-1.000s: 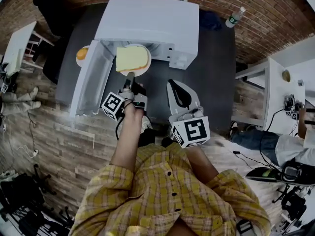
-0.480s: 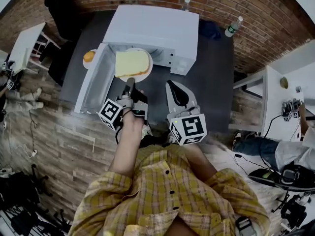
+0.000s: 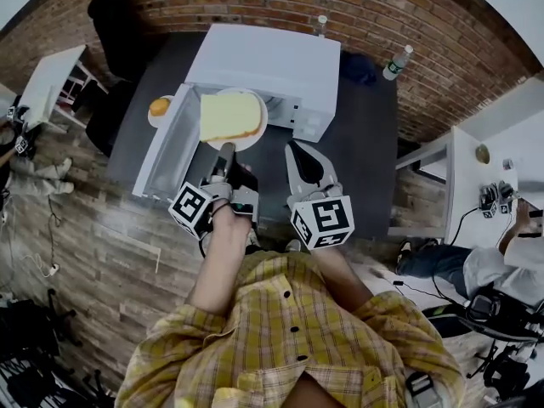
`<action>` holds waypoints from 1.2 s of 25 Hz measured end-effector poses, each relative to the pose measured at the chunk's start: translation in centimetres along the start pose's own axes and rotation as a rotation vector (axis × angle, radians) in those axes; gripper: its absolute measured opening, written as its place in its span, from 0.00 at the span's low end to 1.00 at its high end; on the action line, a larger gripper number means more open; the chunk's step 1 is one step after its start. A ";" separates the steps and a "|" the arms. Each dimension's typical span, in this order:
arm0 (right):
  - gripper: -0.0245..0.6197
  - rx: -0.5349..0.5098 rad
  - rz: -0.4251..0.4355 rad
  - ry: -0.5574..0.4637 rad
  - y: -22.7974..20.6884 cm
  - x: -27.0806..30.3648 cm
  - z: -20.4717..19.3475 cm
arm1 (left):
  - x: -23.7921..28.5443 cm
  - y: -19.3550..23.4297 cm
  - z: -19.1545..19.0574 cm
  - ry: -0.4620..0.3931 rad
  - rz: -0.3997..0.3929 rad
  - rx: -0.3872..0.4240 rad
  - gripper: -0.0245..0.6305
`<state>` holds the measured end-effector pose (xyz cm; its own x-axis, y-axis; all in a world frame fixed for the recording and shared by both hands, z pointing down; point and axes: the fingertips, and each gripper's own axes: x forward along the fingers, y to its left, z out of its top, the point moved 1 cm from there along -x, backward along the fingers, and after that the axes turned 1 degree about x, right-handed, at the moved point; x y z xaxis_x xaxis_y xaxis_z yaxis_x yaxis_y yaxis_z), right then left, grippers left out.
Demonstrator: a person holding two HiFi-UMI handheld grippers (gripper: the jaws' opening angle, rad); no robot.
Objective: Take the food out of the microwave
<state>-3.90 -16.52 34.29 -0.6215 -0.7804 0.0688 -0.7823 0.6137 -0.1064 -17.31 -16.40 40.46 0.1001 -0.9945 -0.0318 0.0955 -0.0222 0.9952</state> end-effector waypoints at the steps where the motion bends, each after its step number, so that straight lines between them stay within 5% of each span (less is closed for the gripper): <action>1: 0.03 -0.003 0.001 -0.004 0.1 0.0 0.2 | -0.2 -0.5 -0.1 0.003 -0.008 0.001 0.06; 30: 0.03 -0.002 0.035 -0.054 0.5 -0.3 1.6 | -2.7 -5.0 -2.4 0.002 -0.102 0.039 0.06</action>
<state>-4.08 -16.18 32.64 -0.6456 -0.7636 0.0112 -0.7601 0.6411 -0.1062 -15.68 -13.38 35.34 0.0939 -0.9867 -0.1328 0.0664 -0.1269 0.9897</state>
